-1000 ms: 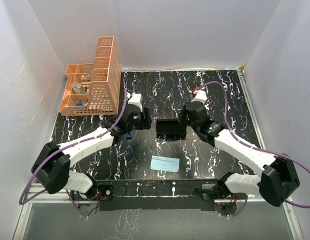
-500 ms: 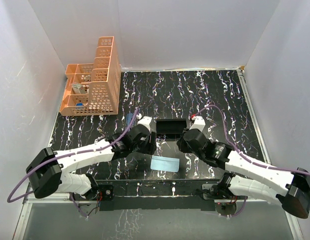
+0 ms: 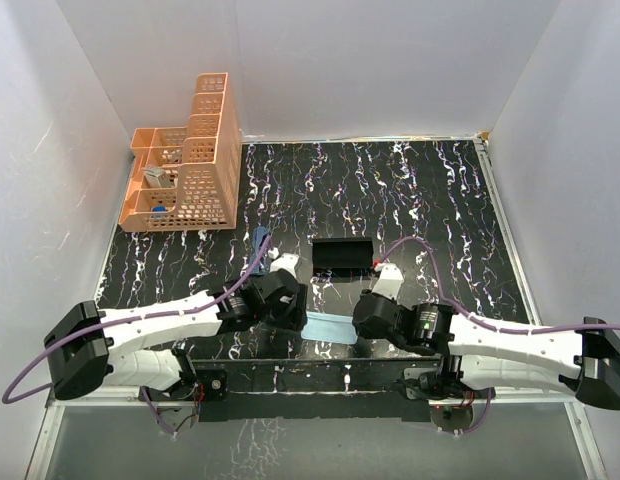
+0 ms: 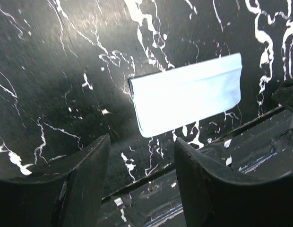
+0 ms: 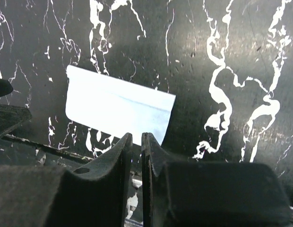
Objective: Organize the sunglasses
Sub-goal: Pick up the glasses cleaning cloth from the center of the board.
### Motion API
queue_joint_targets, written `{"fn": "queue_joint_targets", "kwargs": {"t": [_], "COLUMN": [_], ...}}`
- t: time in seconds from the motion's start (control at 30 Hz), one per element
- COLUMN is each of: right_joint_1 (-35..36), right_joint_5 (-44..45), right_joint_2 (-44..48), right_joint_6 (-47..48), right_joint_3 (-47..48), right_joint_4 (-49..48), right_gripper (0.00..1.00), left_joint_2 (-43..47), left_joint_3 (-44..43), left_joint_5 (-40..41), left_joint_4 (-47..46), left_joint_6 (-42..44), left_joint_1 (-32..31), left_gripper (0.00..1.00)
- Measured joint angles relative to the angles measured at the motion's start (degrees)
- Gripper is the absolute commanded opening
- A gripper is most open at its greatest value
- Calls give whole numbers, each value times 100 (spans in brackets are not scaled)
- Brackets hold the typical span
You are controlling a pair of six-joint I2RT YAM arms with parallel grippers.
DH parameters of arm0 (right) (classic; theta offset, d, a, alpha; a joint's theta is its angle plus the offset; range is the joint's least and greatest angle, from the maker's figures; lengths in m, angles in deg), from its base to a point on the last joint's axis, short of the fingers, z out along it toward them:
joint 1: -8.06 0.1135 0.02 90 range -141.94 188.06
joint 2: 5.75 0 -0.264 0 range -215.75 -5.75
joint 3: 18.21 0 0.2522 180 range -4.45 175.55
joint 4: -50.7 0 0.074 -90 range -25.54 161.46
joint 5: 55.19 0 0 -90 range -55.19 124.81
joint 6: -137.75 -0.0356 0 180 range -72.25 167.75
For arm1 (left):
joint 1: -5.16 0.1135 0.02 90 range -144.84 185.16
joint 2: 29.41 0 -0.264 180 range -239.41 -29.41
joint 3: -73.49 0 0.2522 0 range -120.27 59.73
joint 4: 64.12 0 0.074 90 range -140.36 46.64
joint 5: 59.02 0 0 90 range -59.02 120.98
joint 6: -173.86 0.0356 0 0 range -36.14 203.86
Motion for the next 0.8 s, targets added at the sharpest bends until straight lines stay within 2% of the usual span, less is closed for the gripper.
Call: {"fn": "queue_joint_targets", "kwargs": {"t": [0.27, 0.5, 0.8], "right_joint_1": [317, 439, 459], "right_joint_5": [52, 55, 68], "right_joint_2": [0, 13, 111], "right_joint_6": [-492, -732, -826], "right_joint_3": [-70, -229, -284], "right_joint_4": [332, 463, 525], "right_gripper": [13, 13, 12], "left_joint_2": [-260, -444, -693], "left_joint_3": [9, 162, 181], "left_joint_5": [-4, -68, -140], "left_joint_4": [269, 111, -168], "left_joint_6": [-518, -767, -920], "left_joint_1": [-389, -424, -424], "left_gripper": [54, 49, 49]}}
